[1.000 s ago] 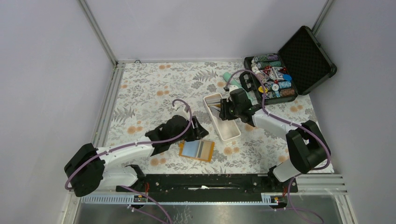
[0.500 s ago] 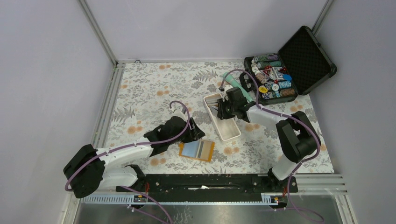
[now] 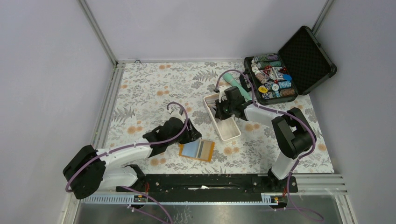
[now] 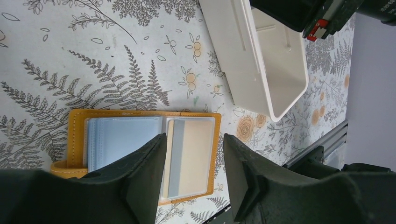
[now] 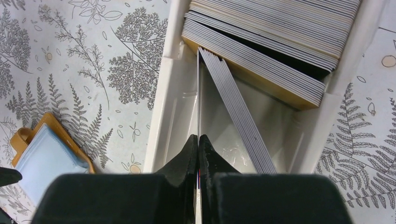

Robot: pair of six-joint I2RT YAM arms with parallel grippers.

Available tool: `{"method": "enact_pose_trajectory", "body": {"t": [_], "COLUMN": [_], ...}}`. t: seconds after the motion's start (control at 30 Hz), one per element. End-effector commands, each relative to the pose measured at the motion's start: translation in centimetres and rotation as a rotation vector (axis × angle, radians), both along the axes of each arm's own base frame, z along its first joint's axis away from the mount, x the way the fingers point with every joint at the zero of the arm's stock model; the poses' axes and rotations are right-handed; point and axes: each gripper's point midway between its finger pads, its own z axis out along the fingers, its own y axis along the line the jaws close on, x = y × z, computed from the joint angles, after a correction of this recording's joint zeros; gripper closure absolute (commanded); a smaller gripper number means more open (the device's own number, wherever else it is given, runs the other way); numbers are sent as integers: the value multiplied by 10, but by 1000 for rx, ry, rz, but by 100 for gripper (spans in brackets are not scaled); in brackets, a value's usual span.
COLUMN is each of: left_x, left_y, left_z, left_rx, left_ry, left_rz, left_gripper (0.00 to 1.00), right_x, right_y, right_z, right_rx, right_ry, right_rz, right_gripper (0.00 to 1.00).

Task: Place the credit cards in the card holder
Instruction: Pick up the credit card from the storage box, then insert the credit card into the card holder.

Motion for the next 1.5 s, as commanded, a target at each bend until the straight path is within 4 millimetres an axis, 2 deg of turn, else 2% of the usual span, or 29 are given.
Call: {"method": "enact_pose_trajectory", "body": {"t": [0.0, 0.13, 0.27, 0.47, 0.73, 0.93, 1.07, 1.17, 1.37, 1.47], "left_x": [12, 11, 11, 20, 18, 12, -4, -17, -42, -55], "left_y": [1, 3, 6, 2, 8, -2, -15, -23, -20, -20], "left_z": [21, 24, 28, 56, 91, 134, 162, 191, 244, 259], "left_rx": [-21, -24, -26, -30, -69, -207, -314, -422, -627, -700], "left_ry": [-75, -86, -96, -160, -270, -377, -441, -500, -606, -620], "left_rz": [17, 20, 28, -9, -23, -78, -189, -264, -331, -383], "left_gripper": [50, 50, 50, 47, 16, 11, 10, 10, 4, 1], "right_x": [12, 11, 11, -1, -41, -73, -91, -115, -159, -174], "right_y": [15, 14, 8, -12, -25, -16, -8, 1, 5, 5], "right_z": [23, 41, 70, 100, 159, 192, 211, 226, 263, 277], "right_rx": [55, 75, 78, 53, 204, 397, 531, 663, 936, 1020], "right_ry": [-79, -114, -176, -217, -317, -313, -313, -280, -225, -202], "right_rz": [82, 77, 60, 10, -27, 4, 39, 102, 188, 240], "right_gripper": [100, 100, 100, 100, 100, 100, 100, 100, 100, 100]}}
